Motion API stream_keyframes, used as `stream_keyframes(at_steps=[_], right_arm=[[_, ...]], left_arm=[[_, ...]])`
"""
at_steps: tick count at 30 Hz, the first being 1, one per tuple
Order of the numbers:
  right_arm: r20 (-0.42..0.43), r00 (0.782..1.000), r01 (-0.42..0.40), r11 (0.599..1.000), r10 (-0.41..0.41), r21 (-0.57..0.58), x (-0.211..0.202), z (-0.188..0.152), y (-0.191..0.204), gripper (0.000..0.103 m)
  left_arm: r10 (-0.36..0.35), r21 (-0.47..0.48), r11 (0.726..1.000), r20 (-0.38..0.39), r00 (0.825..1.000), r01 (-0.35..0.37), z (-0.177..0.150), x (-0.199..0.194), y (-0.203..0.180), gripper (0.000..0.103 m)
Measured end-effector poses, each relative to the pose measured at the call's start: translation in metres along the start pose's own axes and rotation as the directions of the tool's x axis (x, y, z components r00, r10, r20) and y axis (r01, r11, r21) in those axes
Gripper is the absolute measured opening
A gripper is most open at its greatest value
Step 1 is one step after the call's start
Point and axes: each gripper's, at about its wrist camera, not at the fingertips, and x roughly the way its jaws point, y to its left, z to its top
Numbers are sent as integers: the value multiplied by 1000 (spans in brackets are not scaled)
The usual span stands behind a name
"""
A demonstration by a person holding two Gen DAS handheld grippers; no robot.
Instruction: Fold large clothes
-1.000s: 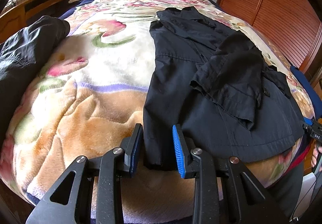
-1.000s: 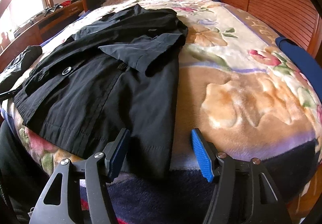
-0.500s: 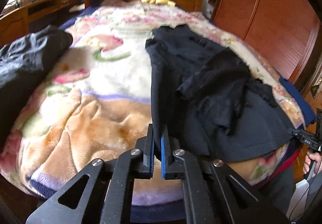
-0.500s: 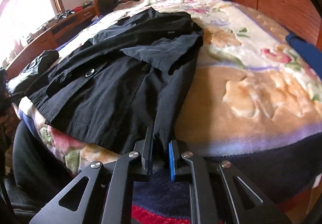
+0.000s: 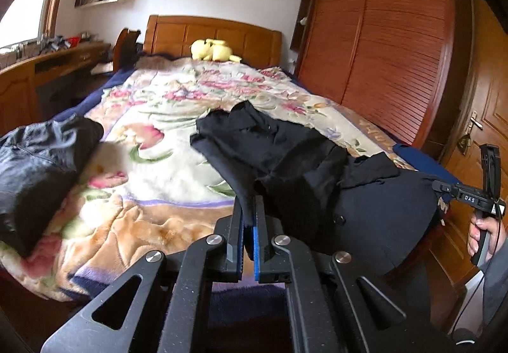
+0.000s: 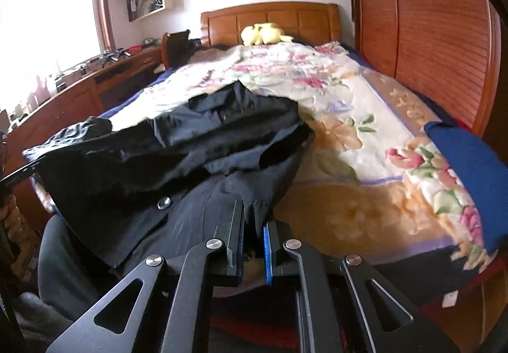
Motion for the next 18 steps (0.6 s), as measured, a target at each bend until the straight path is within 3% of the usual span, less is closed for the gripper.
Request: stream_keyframes(at_steps=[8,18], right_arm=[[-8,1000,1,1000,-1,0,-18,-10,-5,9],[16,1000,3,999,-2,-32,-44,9,8,9]], left_arm=[[15,23,1000,12,1000,-16,0,-21,3,4],[17,17,1000,30,999,-18,4,-40,6,4]])
